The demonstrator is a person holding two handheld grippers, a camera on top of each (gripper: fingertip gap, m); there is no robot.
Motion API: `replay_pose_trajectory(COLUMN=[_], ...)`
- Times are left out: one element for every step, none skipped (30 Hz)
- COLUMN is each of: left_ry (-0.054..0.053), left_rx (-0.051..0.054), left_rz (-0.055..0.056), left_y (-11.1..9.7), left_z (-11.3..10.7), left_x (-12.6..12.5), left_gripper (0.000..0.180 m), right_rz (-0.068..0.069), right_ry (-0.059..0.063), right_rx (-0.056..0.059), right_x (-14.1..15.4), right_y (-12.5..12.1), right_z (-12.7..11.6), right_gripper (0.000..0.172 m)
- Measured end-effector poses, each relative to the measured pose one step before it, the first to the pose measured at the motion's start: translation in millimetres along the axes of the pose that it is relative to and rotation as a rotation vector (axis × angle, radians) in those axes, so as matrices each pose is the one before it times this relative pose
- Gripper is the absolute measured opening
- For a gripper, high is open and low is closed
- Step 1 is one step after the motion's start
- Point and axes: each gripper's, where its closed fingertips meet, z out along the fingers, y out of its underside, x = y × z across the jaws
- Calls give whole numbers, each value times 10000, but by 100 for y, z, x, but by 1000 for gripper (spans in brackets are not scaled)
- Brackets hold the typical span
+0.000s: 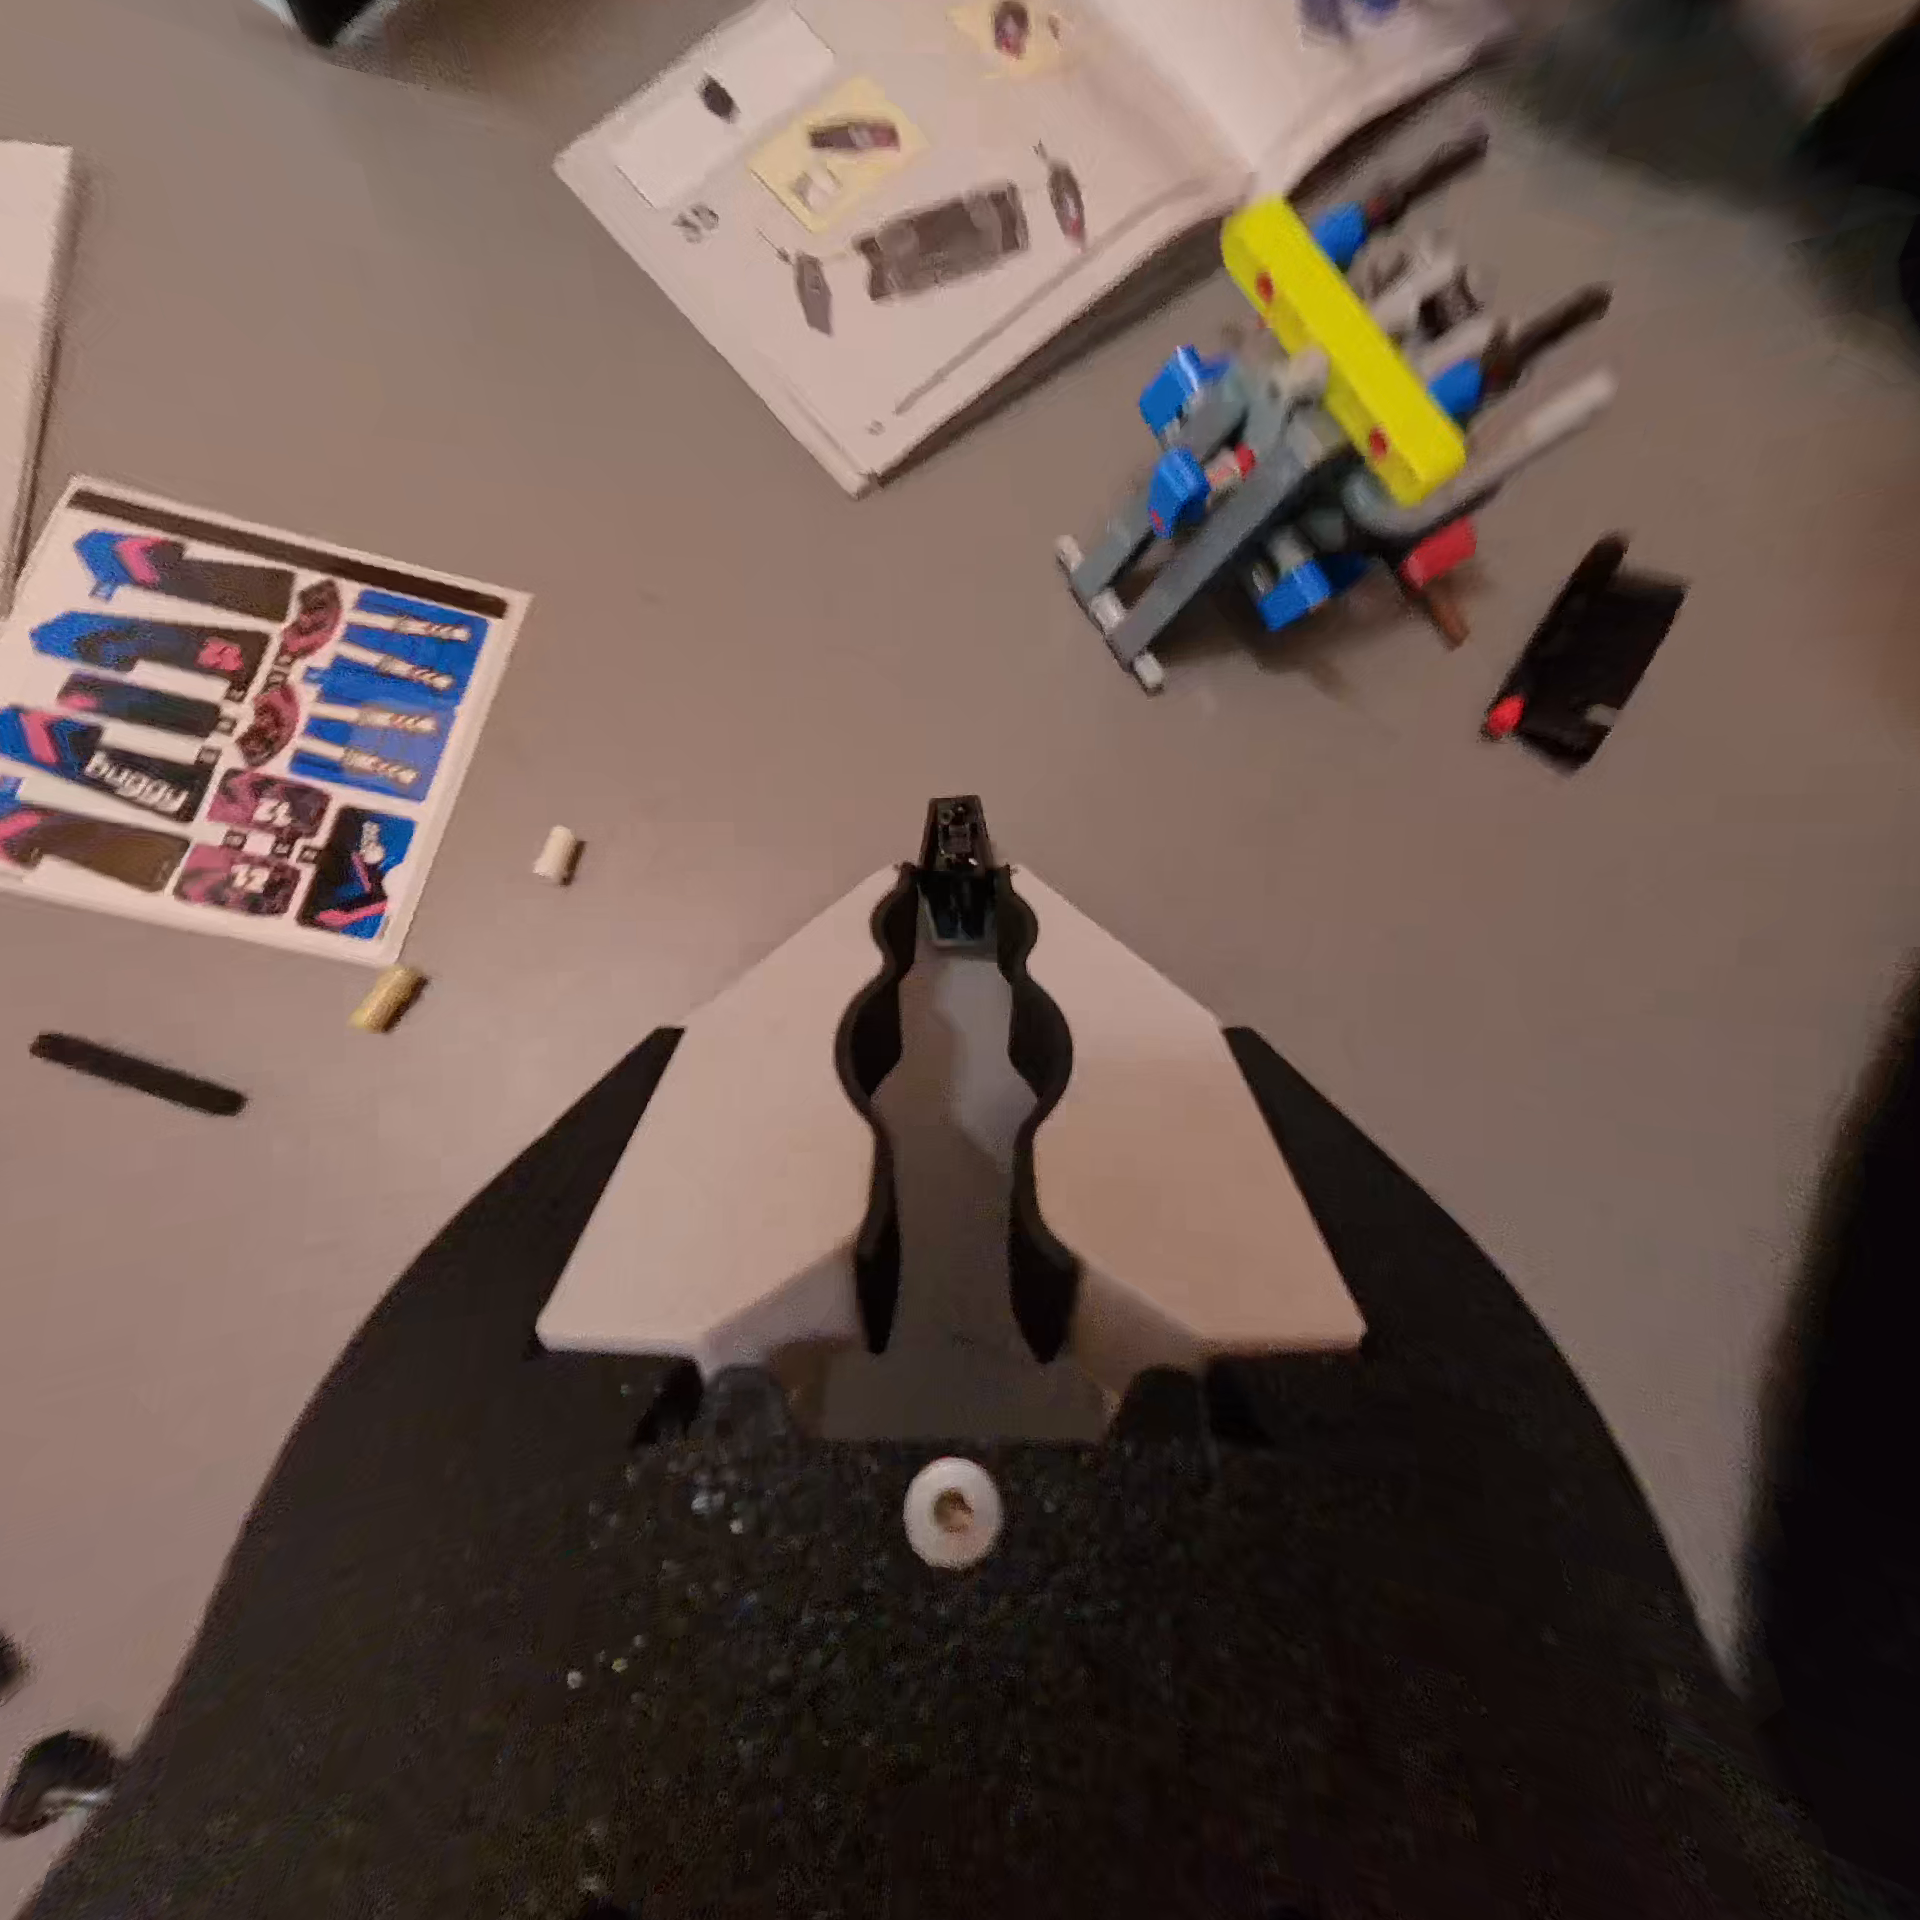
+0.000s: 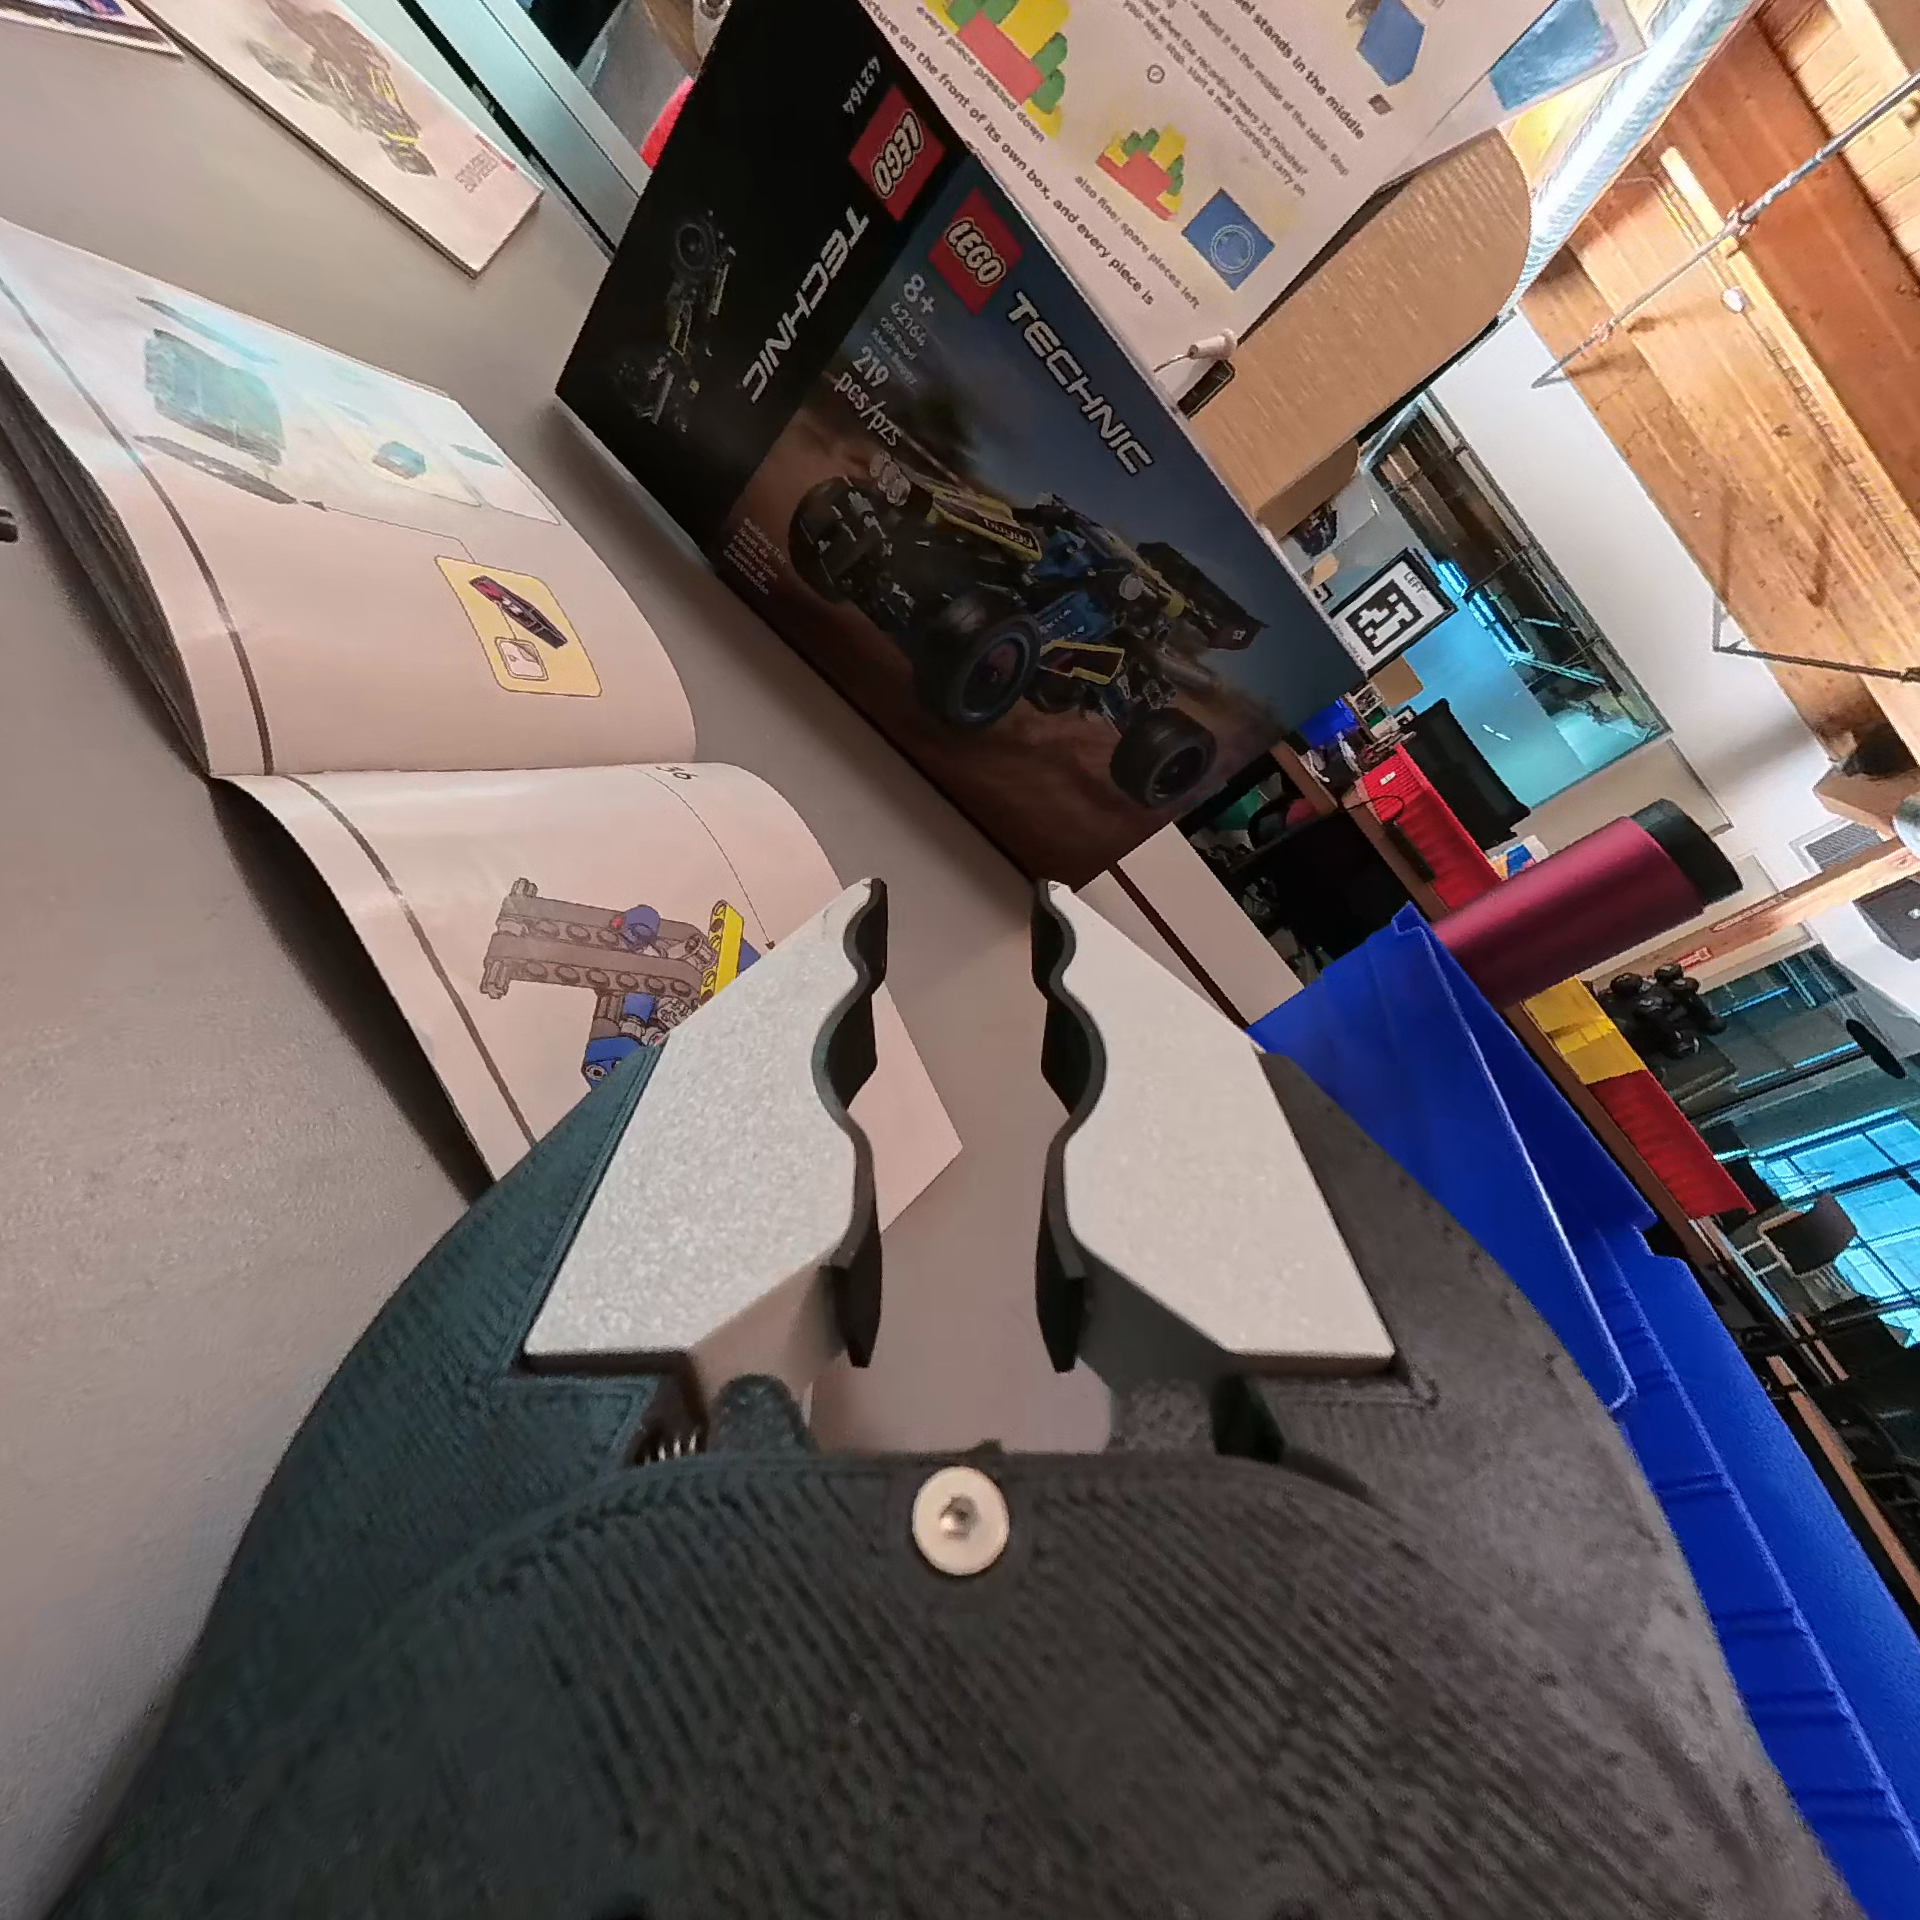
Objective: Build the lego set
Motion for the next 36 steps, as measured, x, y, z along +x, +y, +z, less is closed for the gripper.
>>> replay_pose_trajectory(left_ry=[-197, -150, -173, -87, 20, -1, -19, -47, -33, -61, -181, -241, -162, -75, -72, -53, -39, 52, 32, -21, -41, -31, -18, -15, -5, 24, 38, 23, -10, -23, -20, 0, 23, 47, 73, 86], left_rx=[-342, -269, 51, 64, -25, 37, 55, 99, 173, 178, 87, -53, -146, -153, -186, -238, 17, 42, 4, -11, -14, -28, -22, -15, -10, 0, 7, 4, -6, -14, -10, 34, 92, 94, 45, 2], left_rz=[510, 469, 423, 286, 91, -56, -85, -60, 25, 69, 52, 74, 167, 260, 254, 178, 32, -21, -39, 26, 65, 32, -8, -36, -47, -24, 12, 34, 31, -12, -56, -53, -24, 2, 24, 12], left_y=[466, 336, -100, -85, 78, -4, -16, -92, -204, -233, -134, 48, 182, 200, 268, 341, -77, -141, -88, -45, -15, -2, 4, 10, 29, 31, 36, 21, 7, -8, -30, -85, -163, -173, -122, -74], left_z=[345, 260, 67, 18, 48, -5, -57, -108, -176, -215, -217, -180, -115, -19, 101, 235, 172, 105, 62, 27, -2, -9, -8, -12, -24, -36, -35, -28, -14, 2, 14, 16, 46, 63, 136, 175], left_x=[111, 165, 101, 150, 200, 96, 52, 26, 88, 72, -132, -260, -183, -33, 9, 49, 83, 193, 136, 46, 12, -5, -8, -9, -20, 31, 51, 49, 17, -34, -45, -37, 19, 53, 91, 96], left_gripper=[11, 12, 12, 13, 13, 14, 19, 21, 21, 22, 22, 19, 16, 14, 14, 15, 14, 15, 15, 15, 14, 14, 14, 15, 15, 15, 14, 13, 13, 14, 15, 15, 16, 17, 19, 19], right_rz=[8, 17, 13, 6, 0, -7, -12, -14, -12, -9, -9, -13, -13, -11, -9, -9, -17, -27, -27, -26, -25, -22, -21, -20, -17, -16, -14, -9, -4, -5, -6, -6, -3, -3, -6, -10], right_ry=[-16, -17, -1, -10, -13, -11, -14, -16, -3, -4, -9, -11, -13, -15, -10, -16, -17, -4, -7, -7, 1, -17, -19, -15, -16, -11, -9, -3, -1, -10, -4, -7, -2, -3, -5, -9], right_rx=[-2, -8, -8, -9, -10, -9, -8, -6, -8, -6, -11, -13, -6, -2, -12, -15, -14, -11, -1, -4, -12, -14, -15, -14, -10, -8, -7, -7, -8, -5, -5, -2, -6, -8, -4, -6], right_x=[-7, -10, 9, 0, -15, -19, -35, -38, -14, -18, -24, -24, -34, -30, -18, -44, -32, -32, -43, -35, -13, -50, -45, -40, -37, -29, -34, -7, -9, -20, -9, -14, -2, -11, -12, -23], right_y=[7, 17, 12, 13, 12, 15, 11, 9, 4, 2, 21, 12, 9, 1, 16, 14, 21, 11, -9, 5, 11, 12, 10, 22, -3, 11, 3, 13, -3, 9, -3, 6, 5, 13, -5, 14], right_z=[6, 15, 10, 10, 15, 4, 11, 12, 10, 11, 14, 6, 12, 5, 11, 24, 20, 2, 6, -1, 5, 23, 12, 18, 13, 11, 8, 6, 8, 7, 1, 9, 4, 5, 2, 17], right_gripper=[25, 25, 25, 25, 25, 25, 25, 25, 25, 25, 25, 25, 25, 25, 25, 25, 25, 25, 25, 25, 25, 25, 25, 25, 25, 25, 25, 25, 25, 25, 25, 25, 25, 25, 25, 25])
